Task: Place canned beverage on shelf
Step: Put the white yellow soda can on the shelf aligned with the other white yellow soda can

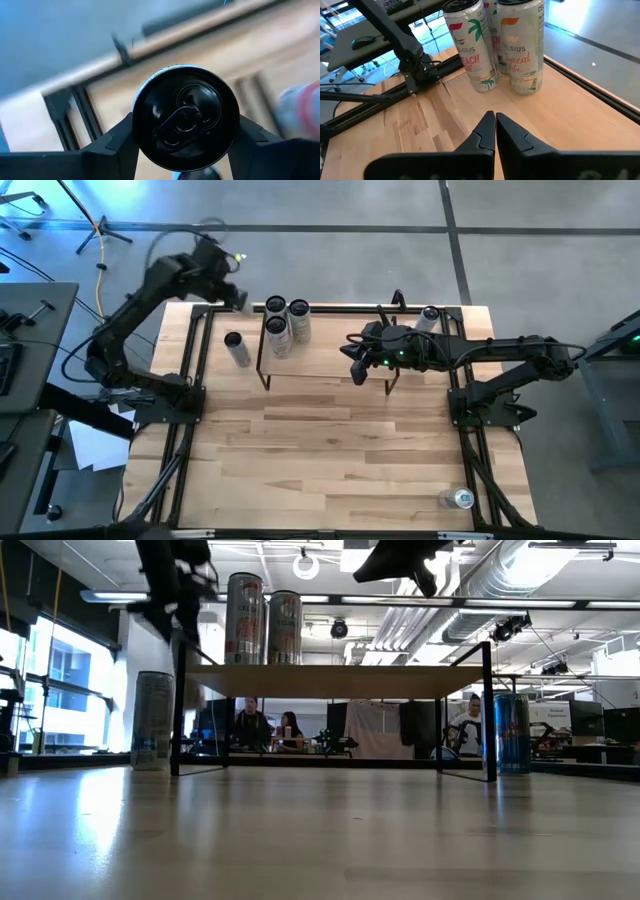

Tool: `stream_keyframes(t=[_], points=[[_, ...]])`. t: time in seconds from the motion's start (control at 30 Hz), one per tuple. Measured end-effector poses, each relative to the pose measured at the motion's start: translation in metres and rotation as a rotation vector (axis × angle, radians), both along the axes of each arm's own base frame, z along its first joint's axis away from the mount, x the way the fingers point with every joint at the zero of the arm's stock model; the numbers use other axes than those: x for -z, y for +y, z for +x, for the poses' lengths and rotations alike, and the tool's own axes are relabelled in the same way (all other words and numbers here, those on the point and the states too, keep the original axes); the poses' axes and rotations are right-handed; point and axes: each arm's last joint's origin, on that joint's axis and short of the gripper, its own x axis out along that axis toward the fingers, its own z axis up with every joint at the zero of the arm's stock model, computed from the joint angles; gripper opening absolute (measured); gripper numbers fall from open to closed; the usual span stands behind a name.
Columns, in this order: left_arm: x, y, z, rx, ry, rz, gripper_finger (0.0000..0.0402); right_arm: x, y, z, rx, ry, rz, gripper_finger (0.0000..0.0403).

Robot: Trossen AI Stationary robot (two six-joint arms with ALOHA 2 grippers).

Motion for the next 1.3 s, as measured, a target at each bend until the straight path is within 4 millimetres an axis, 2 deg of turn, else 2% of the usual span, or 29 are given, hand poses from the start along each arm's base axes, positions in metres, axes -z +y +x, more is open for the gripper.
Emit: stream_keyframes(t=[0.3, 0.43, 0.57, 0.73, 1.0, 1.17, 1.3], points=[[-0.115, -0.043, -0.024, 0.035, -0.262, 0.305, 0.0186, 0.0, 0.001, 0.0, -0.008, 0.001, -0.002, 0.0], [-0.149, -0.065, -0.023, 0.151, -0.43, 0.352, 0.0186, -0.001, 0.001, 0.0, -0.01, 0.0, -0.028, 0.0], [-0.173, -0.087, -0.011, 0.298, -0.581, 0.388, 0.0186, -0.007, 0.001, 0.003, -0.018, -0.052, -0.07, 0.0], [-0.189, -0.113, 0.008, 0.487, -0.684, 0.396, 0.0186, -0.018, 0.001, -0.001, -0.031, -0.111, -0.119, 0.0], [-0.194, -0.137, 0.041, 0.666, -0.693, 0.369, 0.0186, -0.039, 0.002, -0.037, -0.007, -0.109, -0.177, 0.0], [-0.183, -0.143, 0.068, 0.787, -0.603, 0.342, 0.0186, -0.046, 0.003, -0.059, 0.005, -0.077, -0.173, 0.0], [-0.171, -0.145, 0.089, 0.843, -0.531, 0.256, 0.0186, -0.046, 0.003, -0.065, 0.012, -0.065, -0.155, 0.0]])
